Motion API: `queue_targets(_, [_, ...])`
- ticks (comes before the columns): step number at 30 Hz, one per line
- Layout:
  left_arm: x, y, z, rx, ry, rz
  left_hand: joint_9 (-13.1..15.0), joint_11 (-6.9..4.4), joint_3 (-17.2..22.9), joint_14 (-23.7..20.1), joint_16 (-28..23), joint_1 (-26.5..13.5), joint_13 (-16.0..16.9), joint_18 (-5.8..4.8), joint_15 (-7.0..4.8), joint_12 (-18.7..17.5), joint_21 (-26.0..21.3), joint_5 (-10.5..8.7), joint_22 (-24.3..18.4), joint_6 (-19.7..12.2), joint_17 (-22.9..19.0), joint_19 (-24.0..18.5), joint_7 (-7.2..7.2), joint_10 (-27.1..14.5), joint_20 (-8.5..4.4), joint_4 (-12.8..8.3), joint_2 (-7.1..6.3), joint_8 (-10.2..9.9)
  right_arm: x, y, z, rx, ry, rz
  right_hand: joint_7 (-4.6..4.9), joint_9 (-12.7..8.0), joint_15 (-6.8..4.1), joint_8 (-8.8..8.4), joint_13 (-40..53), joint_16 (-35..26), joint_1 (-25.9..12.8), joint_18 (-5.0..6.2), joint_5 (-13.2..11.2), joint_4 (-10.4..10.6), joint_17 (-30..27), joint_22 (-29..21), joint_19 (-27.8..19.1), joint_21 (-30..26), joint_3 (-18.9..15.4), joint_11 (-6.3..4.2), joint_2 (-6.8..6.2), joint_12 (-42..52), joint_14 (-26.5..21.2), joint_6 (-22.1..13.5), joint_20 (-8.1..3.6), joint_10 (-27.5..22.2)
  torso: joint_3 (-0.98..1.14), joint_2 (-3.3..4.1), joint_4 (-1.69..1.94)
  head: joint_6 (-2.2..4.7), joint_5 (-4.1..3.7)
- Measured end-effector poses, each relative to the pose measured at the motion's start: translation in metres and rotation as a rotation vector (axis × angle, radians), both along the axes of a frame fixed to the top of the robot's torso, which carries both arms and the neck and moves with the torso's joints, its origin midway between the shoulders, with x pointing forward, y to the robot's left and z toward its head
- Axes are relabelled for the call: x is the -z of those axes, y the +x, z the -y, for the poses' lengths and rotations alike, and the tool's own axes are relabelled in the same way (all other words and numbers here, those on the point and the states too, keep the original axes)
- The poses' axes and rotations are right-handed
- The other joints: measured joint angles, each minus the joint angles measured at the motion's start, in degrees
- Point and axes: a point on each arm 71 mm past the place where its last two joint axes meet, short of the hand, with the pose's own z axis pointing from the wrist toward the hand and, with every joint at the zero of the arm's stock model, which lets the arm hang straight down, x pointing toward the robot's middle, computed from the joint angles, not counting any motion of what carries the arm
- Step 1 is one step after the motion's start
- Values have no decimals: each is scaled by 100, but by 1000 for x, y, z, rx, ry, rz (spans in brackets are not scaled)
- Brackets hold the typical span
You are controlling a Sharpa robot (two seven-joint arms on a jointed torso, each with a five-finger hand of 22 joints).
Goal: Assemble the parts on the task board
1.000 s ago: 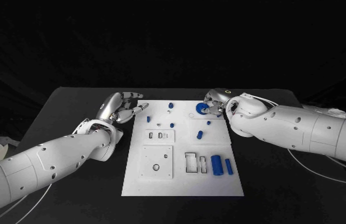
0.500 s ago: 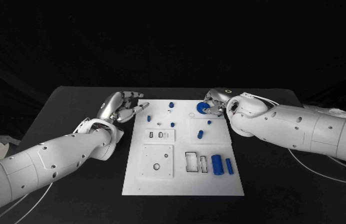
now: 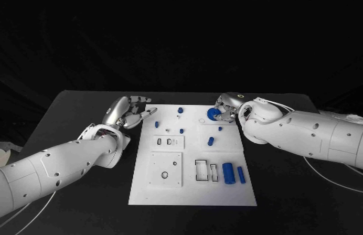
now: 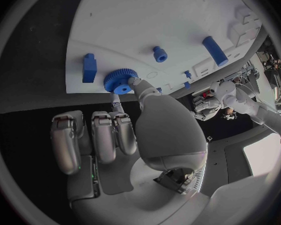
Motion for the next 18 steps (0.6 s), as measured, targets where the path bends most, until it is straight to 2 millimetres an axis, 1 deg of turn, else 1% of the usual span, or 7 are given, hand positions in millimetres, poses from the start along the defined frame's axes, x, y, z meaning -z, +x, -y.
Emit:
queue_targets(6, [0,0,0,-1,0,0,-5,0,0,0,0,0,0,0,0,0,0,0,0,0,0,0,0,0,0,0,0,0,1,-1,-1,-1,43,-1,-5,0,0,7,0,0,0,0,-38,-1,0,0,0,0,0,0,0,0,0,5,0,0,1,0,1,3,13])
queue_targets(11, [0,0,0,-1,0,0,-5,0,0,0,0,0,0,0,0,0,0,0,0,0,-1,0,0,0,0,0,0,0,0,-3,-6,-4,105,2,55,-1,0,12,-1,0,0,0,-40,-22,-1,-1,0,0,46,0,0,0,0,66,0,0,-1,0,2,-2,21])
queue_targets(13, [0,0,0,-1,0,0,-5,0,0,0,0,0,0,0,0,0,0,0,0,0,-1,0,0,0,0,0,0,0,-2,-3,-9,-9,131,8,56,-1,0,12,-1,0,0,0,-51,-32,-1,-1,0,0,64,0,-1,0,0,67,0,0,-2,0,3,-3,27])
queue_targets(15, [0,0,-1,-1,0,-1,-4,0,0,0,0,0,0,0,0,0,0,0,0,0,-1,0,0,0,0,0,0,0,-4,-3,-12,-16,152,14,81,9,0,12,-1,0,0,0,-81,-33,-1,-1,0,0,65,42,-1,0,0,92,0,-2,-1,0,2,-2,36])
queue_targets(18, [0,0,-1,-1,0,-1,-4,0,0,0,0,23,0,0,0,0,0,0,0,0,-1,0,0,0,0,0,22,0,-6,-4,-21,-34,183,25,85,35,0,11,-1,0,1,0,-85,-56,-1,-1,0,0,88,41,-1,0,0,140,0,-1,-2,1,2,-1,45])
